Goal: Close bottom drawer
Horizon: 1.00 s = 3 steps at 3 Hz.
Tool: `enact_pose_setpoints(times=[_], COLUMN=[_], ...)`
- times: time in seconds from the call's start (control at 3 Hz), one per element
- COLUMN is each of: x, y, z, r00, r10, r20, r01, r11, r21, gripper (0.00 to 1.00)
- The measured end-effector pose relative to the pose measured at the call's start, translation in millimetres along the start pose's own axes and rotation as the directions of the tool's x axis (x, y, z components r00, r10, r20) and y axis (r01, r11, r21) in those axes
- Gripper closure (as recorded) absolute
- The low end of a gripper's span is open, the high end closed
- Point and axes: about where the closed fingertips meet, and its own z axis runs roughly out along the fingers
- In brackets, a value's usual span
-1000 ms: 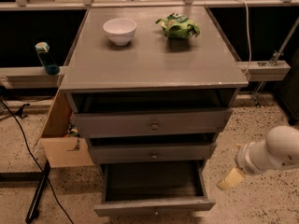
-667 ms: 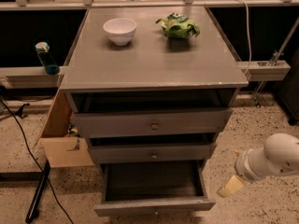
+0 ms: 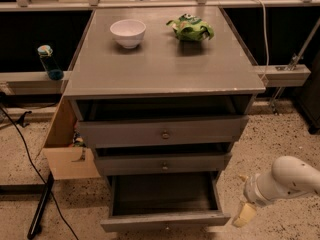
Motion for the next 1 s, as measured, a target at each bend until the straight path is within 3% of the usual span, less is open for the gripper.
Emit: enact_pose_setpoints(times=[0.33, 0.67, 1.0], x=[3.5, 5.2, 5.2], y=[9.3, 12.1, 12.1], z=[39.2, 43.7, 43.8], r00=[0.997, 0.997, 0.997], r10=[-0.081, -0.082, -0.082], r20=[0.01, 0.013, 0.013], r01=[0.082, 0.083, 0.083], r11=[0.9933, 0.9925, 0.9925], r21=[-0.081, -0.09, -0.09], gripper=[0.0, 0.0, 0.16])
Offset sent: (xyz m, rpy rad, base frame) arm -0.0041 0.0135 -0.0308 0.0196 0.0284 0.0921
